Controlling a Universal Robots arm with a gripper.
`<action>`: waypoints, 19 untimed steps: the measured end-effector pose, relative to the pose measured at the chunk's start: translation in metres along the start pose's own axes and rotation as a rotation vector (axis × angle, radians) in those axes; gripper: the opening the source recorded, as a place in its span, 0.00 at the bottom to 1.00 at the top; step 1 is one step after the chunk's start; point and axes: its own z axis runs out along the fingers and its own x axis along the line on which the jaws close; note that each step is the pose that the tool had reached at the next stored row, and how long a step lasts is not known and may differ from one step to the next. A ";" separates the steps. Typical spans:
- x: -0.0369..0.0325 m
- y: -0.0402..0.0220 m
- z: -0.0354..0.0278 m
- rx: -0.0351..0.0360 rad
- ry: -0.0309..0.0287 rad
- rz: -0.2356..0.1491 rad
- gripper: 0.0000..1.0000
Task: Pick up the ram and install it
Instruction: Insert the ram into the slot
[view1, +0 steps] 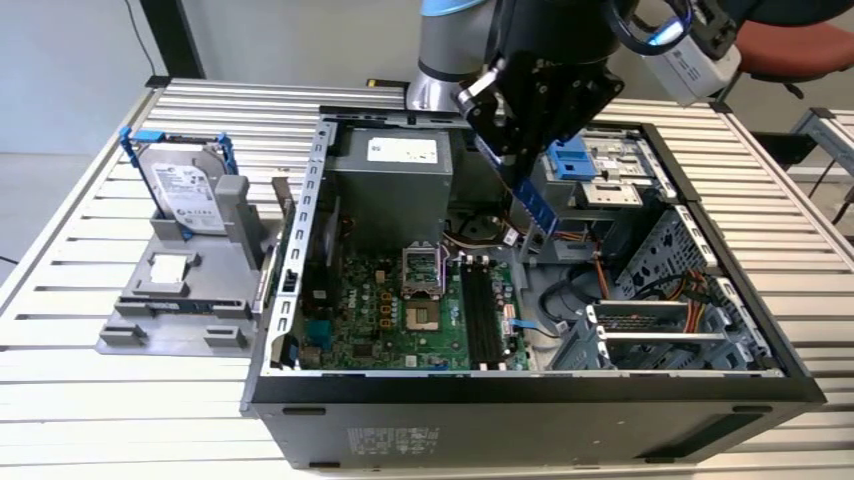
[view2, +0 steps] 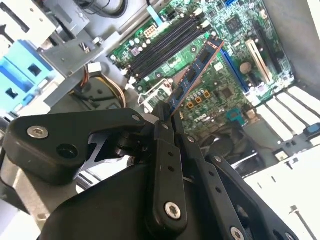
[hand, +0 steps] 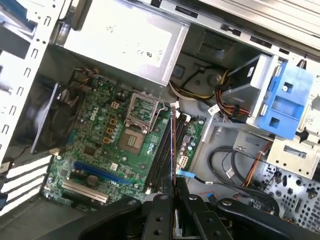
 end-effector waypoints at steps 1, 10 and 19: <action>0.0000 0.0000 0.0000 0.0006 -0.0008 0.018 0.00; 0.0000 0.0000 0.0001 0.0051 -0.0078 0.174 0.00; 0.0000 0.0003 0.0042 0.0110 -0.0111 0.263 0.00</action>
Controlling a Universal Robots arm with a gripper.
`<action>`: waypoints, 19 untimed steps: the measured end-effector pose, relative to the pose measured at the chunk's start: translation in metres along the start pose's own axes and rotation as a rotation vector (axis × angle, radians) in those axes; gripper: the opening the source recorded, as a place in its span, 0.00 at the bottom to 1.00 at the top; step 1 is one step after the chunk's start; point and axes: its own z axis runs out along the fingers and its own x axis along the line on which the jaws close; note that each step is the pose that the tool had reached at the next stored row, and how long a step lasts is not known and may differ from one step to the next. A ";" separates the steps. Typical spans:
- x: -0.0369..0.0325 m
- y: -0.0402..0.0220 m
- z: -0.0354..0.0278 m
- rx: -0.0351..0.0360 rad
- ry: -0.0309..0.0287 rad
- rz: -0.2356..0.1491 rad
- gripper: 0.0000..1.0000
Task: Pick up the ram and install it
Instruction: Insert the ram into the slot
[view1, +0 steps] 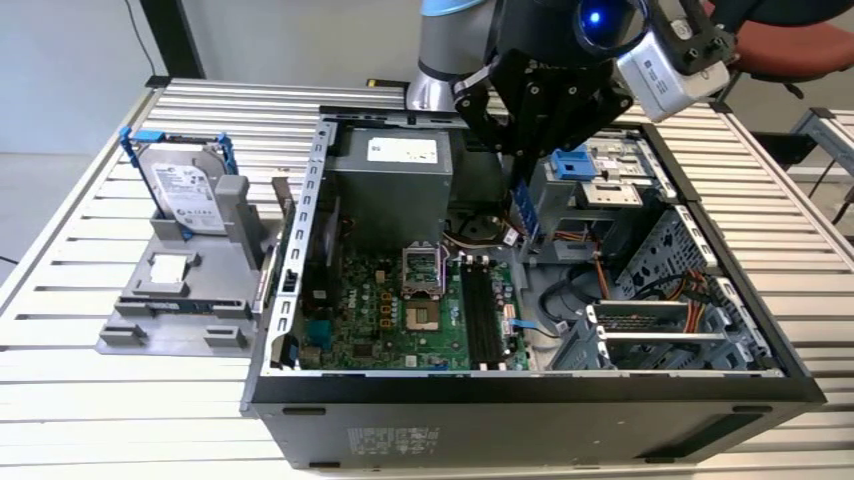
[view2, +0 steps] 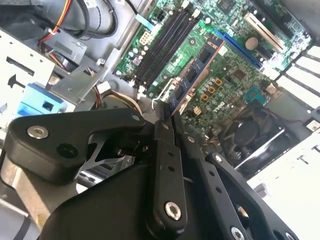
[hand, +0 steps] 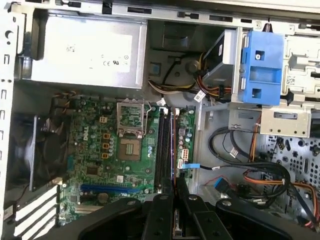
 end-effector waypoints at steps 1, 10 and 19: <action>0.0000 0.0001 0.0018 0.0003 -0.0004 0.011 0.00; -0.0007 0.0001 0.0177 0.0030 -0.0048 0.059 0.00; -0.0051 -0.0006 0.0342 0.0053 -0.0076 0.137 0.00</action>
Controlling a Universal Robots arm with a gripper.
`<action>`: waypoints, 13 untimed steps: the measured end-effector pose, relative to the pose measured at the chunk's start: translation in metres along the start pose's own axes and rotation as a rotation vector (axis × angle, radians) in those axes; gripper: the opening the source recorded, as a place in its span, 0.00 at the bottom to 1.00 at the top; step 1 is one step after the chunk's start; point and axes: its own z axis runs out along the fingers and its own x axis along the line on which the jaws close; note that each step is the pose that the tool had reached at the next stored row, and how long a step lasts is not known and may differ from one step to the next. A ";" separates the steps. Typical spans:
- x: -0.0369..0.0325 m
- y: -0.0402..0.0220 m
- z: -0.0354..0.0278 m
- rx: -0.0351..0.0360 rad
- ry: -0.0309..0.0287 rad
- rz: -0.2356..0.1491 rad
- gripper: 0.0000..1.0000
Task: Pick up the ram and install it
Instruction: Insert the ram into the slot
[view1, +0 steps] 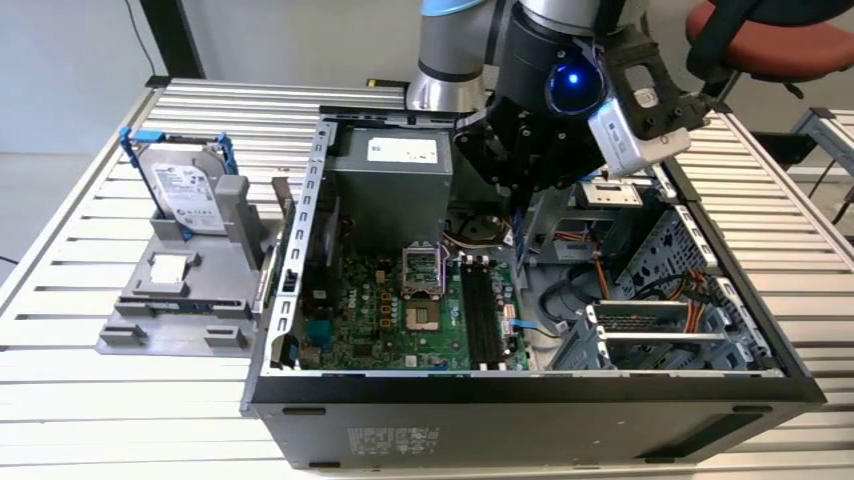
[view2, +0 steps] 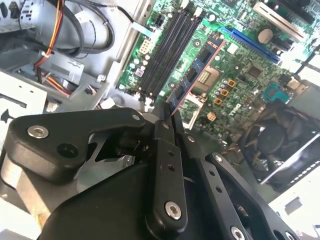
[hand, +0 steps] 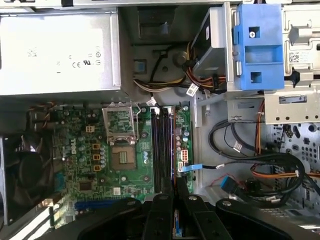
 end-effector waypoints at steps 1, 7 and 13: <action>-0.0001 -0.0001 0.0019 0.0001 -0.0003 0.007 0.00; -0.0001 -0.0005 0.0127 0.0007 -0.0009 0.020 0.00; 0.0000 -0.0007 0.0181 0.0008 -0.0006 0.020 0.00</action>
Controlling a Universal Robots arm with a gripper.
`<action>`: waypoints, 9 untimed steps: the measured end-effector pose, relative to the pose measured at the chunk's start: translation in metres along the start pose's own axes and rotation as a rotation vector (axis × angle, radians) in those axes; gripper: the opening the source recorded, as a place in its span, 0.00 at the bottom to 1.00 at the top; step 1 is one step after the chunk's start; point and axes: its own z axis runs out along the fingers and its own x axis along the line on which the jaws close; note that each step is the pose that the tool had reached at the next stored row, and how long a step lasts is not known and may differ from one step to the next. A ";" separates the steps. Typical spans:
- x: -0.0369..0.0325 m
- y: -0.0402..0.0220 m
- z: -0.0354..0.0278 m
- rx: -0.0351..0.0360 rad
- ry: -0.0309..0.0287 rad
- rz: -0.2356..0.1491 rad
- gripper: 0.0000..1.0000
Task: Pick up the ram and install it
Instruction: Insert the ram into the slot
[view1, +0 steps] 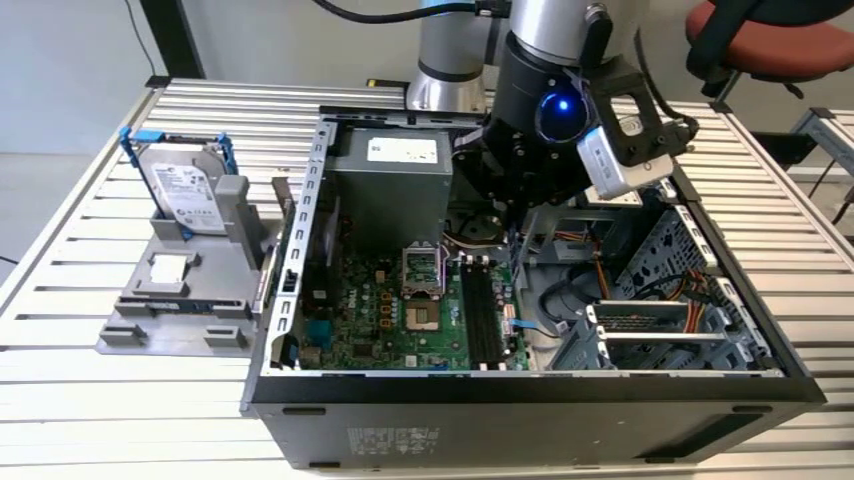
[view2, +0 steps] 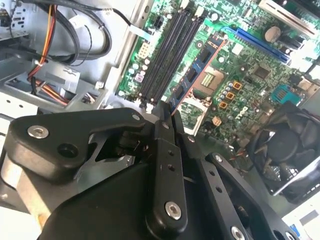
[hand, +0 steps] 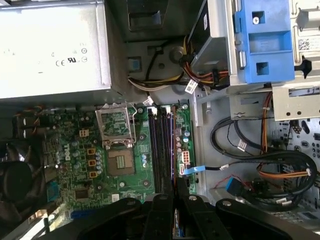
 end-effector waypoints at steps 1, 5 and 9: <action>-0.0002 0.0001 0.0018 0.0003 0.0000 0.000 0.00; -0.0039 0.0009 0.0090 0.0005 -0.0002 0.000 0.00; -0.0081 0.0011 0.0165 0.0006 -0.0002 0.000 0.00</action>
